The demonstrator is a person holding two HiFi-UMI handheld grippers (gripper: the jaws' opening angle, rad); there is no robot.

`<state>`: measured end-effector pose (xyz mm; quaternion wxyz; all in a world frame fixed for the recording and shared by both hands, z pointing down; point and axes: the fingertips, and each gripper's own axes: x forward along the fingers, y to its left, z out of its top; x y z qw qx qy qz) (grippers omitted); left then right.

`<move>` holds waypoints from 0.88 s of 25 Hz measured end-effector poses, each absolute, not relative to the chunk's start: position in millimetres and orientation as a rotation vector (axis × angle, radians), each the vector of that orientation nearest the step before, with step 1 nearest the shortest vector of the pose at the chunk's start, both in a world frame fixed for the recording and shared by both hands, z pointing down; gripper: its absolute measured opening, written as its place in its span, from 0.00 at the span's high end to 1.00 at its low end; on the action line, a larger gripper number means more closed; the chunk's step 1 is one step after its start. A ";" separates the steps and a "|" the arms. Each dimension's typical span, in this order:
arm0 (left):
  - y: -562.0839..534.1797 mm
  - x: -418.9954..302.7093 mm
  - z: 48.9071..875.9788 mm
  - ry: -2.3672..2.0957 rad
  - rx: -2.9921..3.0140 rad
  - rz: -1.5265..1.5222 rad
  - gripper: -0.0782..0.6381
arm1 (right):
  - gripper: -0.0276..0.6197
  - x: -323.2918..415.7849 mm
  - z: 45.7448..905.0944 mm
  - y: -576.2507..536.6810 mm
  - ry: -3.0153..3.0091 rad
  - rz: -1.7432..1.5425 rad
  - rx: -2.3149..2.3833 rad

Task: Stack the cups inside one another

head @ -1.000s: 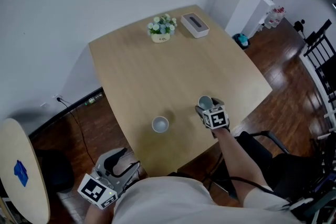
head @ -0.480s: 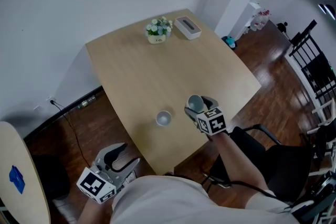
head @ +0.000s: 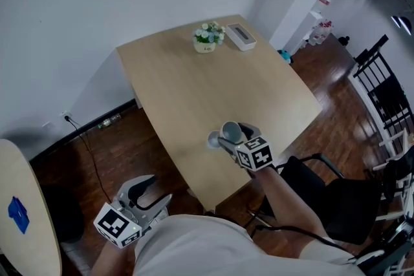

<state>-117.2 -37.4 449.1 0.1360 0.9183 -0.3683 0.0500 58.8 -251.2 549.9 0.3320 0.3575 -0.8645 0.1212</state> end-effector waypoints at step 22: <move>-17.4 -156.6 469.6 -0.910 2.641 0.171 0.57 | 0.34 53.3 569.2 -199.4 -2.195 0.419 1.054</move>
